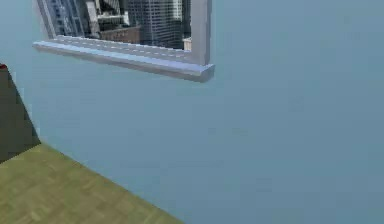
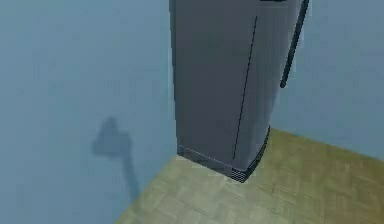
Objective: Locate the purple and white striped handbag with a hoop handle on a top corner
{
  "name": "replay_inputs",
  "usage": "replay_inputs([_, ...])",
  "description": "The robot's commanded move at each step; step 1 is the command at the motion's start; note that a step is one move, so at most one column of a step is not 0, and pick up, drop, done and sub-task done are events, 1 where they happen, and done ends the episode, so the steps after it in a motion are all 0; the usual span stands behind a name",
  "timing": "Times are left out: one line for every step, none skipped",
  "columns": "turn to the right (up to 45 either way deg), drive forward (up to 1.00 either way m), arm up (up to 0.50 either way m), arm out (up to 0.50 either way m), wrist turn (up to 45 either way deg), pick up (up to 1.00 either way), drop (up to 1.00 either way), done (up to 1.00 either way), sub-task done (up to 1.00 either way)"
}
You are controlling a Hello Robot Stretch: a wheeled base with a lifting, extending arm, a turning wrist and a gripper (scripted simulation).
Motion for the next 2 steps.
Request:
replay_inputs([-45.0,0.00,0.00,0.00,0.0,0.00,0.00,0.00,0.00])
replay_inputs([-24.0,0.00,0.00,0.00,0.0,0.00,0.00,0.00,0.00])
